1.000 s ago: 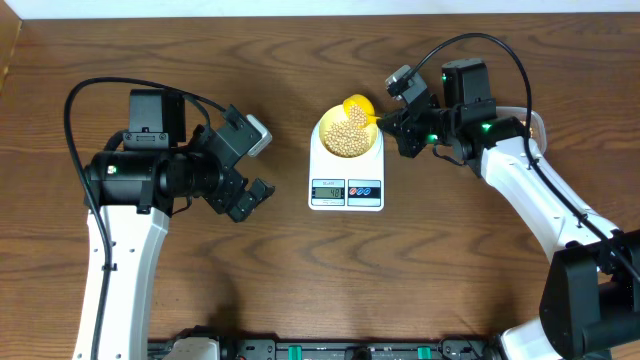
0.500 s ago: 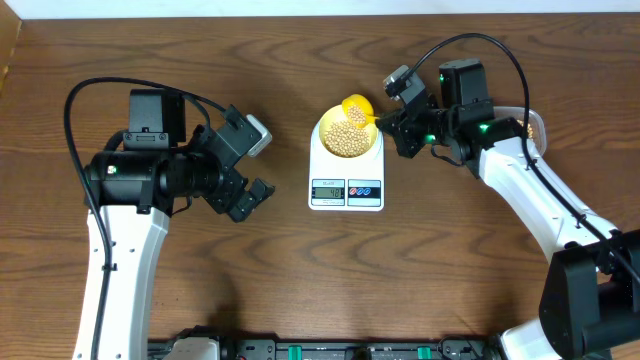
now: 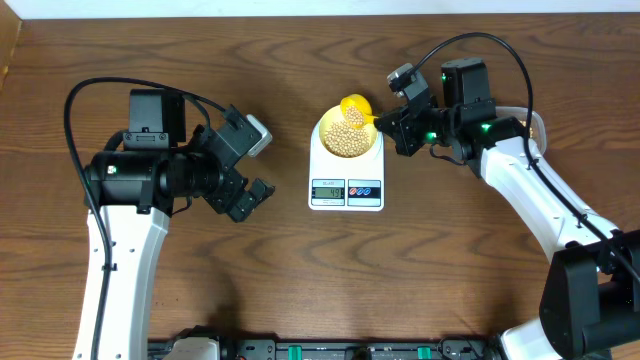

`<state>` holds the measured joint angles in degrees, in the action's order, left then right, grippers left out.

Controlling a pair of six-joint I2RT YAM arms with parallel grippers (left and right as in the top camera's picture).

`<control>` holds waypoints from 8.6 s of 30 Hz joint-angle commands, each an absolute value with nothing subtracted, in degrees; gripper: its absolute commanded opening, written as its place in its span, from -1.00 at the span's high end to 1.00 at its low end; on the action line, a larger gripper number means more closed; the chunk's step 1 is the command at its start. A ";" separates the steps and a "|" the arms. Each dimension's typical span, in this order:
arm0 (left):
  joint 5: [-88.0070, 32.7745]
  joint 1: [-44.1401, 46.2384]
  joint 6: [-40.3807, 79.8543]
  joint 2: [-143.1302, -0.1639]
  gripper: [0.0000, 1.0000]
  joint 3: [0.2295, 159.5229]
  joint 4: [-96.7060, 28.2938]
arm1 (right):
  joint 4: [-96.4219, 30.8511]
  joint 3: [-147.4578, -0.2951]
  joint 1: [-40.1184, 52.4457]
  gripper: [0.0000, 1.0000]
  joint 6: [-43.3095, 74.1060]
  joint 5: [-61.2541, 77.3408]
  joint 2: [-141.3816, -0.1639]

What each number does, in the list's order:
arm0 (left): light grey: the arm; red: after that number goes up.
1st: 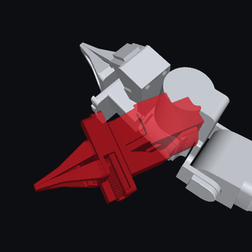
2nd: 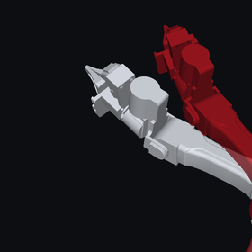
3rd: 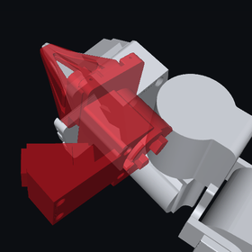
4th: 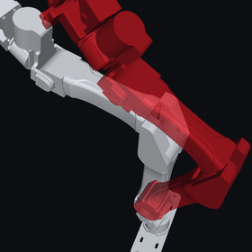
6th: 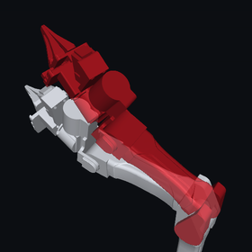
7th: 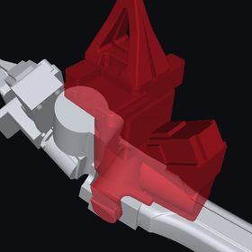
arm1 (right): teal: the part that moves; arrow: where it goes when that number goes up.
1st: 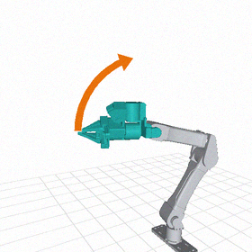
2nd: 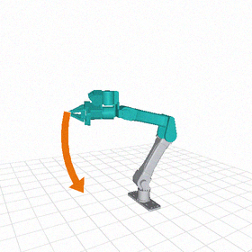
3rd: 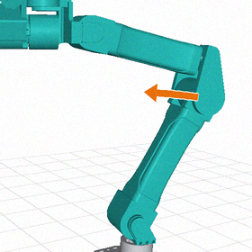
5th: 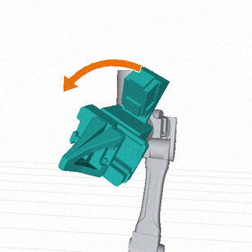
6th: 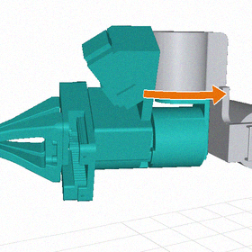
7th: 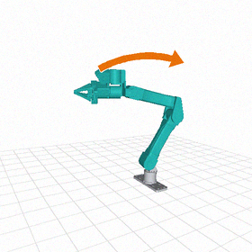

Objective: Scoop item into bowl and weigh 50g on scale
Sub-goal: 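Hold the scoop tilted over the bowl, trickling chickpeas in slowly, then lift the scoop away from the bowl and move it right, then carry the scoop down toward the front right of the table, then set the yellow scoop upright on the table and open the right gripper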

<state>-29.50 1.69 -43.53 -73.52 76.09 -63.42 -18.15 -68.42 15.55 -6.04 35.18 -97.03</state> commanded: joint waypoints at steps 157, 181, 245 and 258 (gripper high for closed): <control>-30.00 1.45 -43.90 -73.63 -0.96 76.07 -63.59 | -57.10 -68.55 -8.40 0.98 -1.76 21.43 -68.29; -30.00 1.45 -43.90 -73.63 -0.96 76.07 -63.59 | -44.34 -23.07 -9.34 0.97 6.07 50.30 -67.51; -30.00 1.45 -43.90 -73.63 -0.96 76.07 -63.59 | -42.24 -36.75 -9.34 -0.99 19.03 49.04 -39.38; -30.00 1.45 -43.90 -73.63 -0.96 76.07 -63.59 | -49.63 -36.73 -9.32 -0.98 19.25 50.94 -39.38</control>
<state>-29.50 1.69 -43.53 -73.52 76.09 -63.40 -49.47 -35.94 -8.88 19.77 49.58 -39.62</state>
